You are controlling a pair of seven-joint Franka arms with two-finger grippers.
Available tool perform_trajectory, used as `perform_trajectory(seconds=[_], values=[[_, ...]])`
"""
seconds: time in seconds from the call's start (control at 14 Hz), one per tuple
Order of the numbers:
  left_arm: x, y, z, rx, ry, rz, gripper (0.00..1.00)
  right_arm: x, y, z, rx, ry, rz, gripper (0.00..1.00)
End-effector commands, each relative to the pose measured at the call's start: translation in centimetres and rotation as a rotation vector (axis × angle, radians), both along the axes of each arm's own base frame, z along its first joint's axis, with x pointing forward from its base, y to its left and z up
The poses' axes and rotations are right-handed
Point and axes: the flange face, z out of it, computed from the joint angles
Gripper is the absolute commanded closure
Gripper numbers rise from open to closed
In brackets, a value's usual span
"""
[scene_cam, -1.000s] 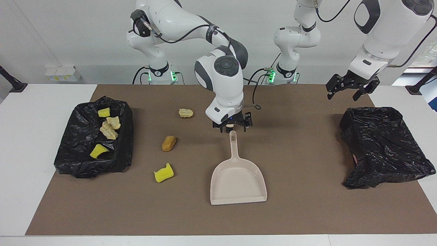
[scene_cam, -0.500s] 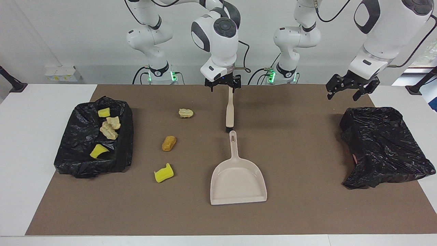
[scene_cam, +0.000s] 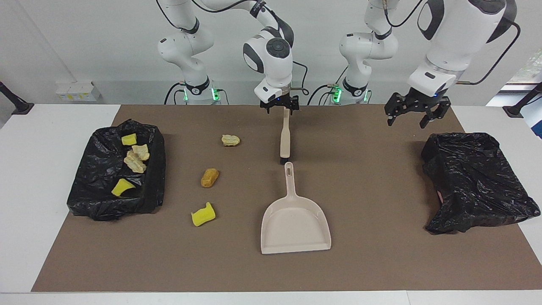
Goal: Sweep and dump trash in bin
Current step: 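Reach the left gripper to the dustpan handle and grasp it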
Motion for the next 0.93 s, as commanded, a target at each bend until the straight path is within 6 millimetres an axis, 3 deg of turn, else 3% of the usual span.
perform_trajectory(seconds=[0.0,0.29,0.5,0.57,0.79,0.86], values=[[0.5,-4.2,-0.7,-0.040,-0.081,0.039,0.00,-1.5,2.0,-3.5,0.011,0.011,-0.050,0.00],[1.1,-9.7,-3.3,-0.064,-0.107,0.008,0.00,-2.3,2.1,-4.3,0.004,0.009,-0.077,0.00],[2.1,-12.2,-6.1,-0.072,-0.114,-0.008,0.00,-2.3,2.4,-4.0,0.002,0.009,-0.110,0.11],[2.6,-12.6,-7.1,-0.074,-0.111,0.007,0.00,-2.4,2.5,-4.0,0.000,0.011,-0.109,0.20],[2.9,-16.9,-11.4,-0.075,-0.096,0.024,0.00,-2.8,2.7,-3.5,0.000,0.002,-0.096,0.83],[3.0,-18.4,-12.8,-0.080,-0.096,0.039,0.00,-2.9,2.7,-3.3,-0.004,-0.006,-0.086,1.00]])
